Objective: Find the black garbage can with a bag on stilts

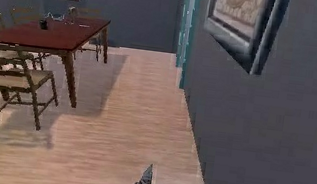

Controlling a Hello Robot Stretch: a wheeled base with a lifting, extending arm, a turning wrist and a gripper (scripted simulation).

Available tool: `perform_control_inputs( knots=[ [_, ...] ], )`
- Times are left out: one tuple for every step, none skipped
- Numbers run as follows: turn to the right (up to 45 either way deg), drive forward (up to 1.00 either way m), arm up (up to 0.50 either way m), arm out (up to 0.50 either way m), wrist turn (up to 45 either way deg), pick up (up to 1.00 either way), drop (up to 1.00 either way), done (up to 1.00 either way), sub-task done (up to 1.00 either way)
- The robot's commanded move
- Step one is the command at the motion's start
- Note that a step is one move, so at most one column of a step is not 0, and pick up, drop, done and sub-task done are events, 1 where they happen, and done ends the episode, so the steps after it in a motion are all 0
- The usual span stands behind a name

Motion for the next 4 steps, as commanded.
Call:
perform_control_inputs(
  knots=[
    [0.0,0.15,0.0,0.0,0.0,0.0,0.0,0.0,0.0],
    [-39.0,0.0,0.0,0.0,0.0,0.0,0.0,0.0,0.0],
    [0.0,0.95,0.0,0.0,0.0,0.0,0.0,0.0,0.0],
    [-39.0,0.0,0.0,0.0,0.0,0.0,0.0,0.0,0.0]
  ],
)
